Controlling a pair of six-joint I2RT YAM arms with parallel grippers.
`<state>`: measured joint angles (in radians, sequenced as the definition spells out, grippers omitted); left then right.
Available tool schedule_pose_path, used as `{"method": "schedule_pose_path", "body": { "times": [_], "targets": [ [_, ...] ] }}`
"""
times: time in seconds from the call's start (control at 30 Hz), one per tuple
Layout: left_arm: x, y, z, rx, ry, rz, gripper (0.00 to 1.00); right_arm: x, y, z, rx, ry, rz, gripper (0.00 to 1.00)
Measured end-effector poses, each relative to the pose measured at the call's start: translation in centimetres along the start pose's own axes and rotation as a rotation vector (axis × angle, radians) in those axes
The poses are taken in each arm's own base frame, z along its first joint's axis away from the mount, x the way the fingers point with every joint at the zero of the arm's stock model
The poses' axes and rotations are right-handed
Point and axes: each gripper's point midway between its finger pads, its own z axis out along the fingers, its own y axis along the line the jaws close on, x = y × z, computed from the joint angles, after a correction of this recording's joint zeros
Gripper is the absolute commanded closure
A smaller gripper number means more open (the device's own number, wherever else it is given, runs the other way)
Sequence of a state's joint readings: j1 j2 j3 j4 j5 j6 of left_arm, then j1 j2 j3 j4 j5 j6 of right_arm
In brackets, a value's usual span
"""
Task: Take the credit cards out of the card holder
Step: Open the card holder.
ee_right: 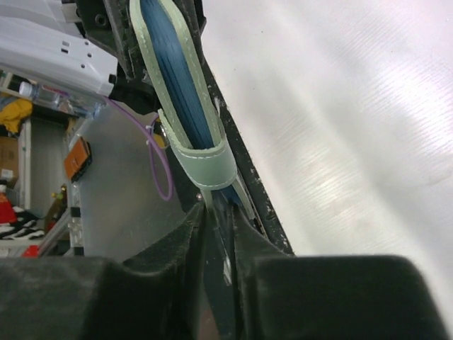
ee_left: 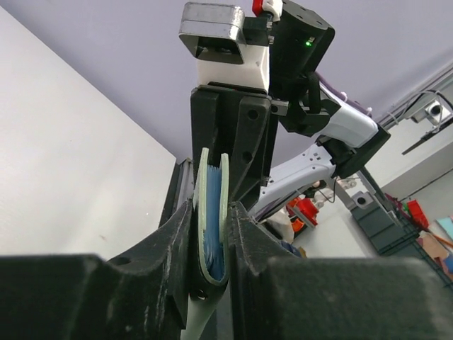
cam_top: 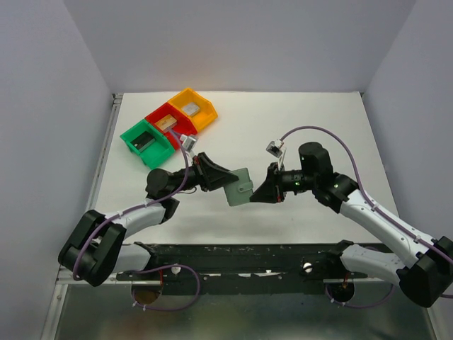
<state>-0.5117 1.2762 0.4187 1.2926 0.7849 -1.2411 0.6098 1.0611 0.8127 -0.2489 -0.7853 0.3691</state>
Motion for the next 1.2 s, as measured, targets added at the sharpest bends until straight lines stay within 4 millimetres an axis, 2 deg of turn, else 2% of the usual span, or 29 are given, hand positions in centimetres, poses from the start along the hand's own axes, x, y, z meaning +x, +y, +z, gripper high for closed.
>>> {"method": "schedule_pose_path", "body": {
  "times": [0.1,0.23,0.33,0.5,0.6,0.73,0.93,1.2],
  "targets": [
    [0.0,-0.2,-0.1,-0.005,0.004,0.024,0.79,0.0,-0.2,-0.1,0.019,-0.001,0.000,0.41],
    [-0.1,-0.5,-0.2,-0.027,0.014,0.062,0.90,-0.2,-0.3,-0.5,0.058,-0.004,0.004,0.33],
    [-0.6,-0.9,-0.1,-0.055,0.020,0.095,1.00,-1.3,-0.2,-1.4,0.115,-0.028,-0.022,0.33],
    [-1.8,-0.9,0.6,-0.158,0.008,0.151,1.00,-4.3,0.5,-3.7,0.239,-0.114,-0.107,0.34],
    [-2.8,-0.6,1.4,-0.245,-0.012,0.161,1.00,-5.9,1.1,-4.3,0.313,-0.153,-0.159,0.36],
    [-3.7,0.7,1.9,-0.382,-0.023,0.128,1.00,-6.8,0.9,-3.8,0.428,-0.156,-0.210,0.36],
    [-4.2,3.3,1.9,-0.580,-0.026,0.043,1.00,-6.9,-1.4,-2.4,0.623,-0.122,-0.259,0.36],
    [-3.4,5.1,0.7,-0.724,-0.034,-0.039,1.00,-7.4,-2.6,-1.5,0.749,-0.119,-0.294,0.39]
  ]
}}
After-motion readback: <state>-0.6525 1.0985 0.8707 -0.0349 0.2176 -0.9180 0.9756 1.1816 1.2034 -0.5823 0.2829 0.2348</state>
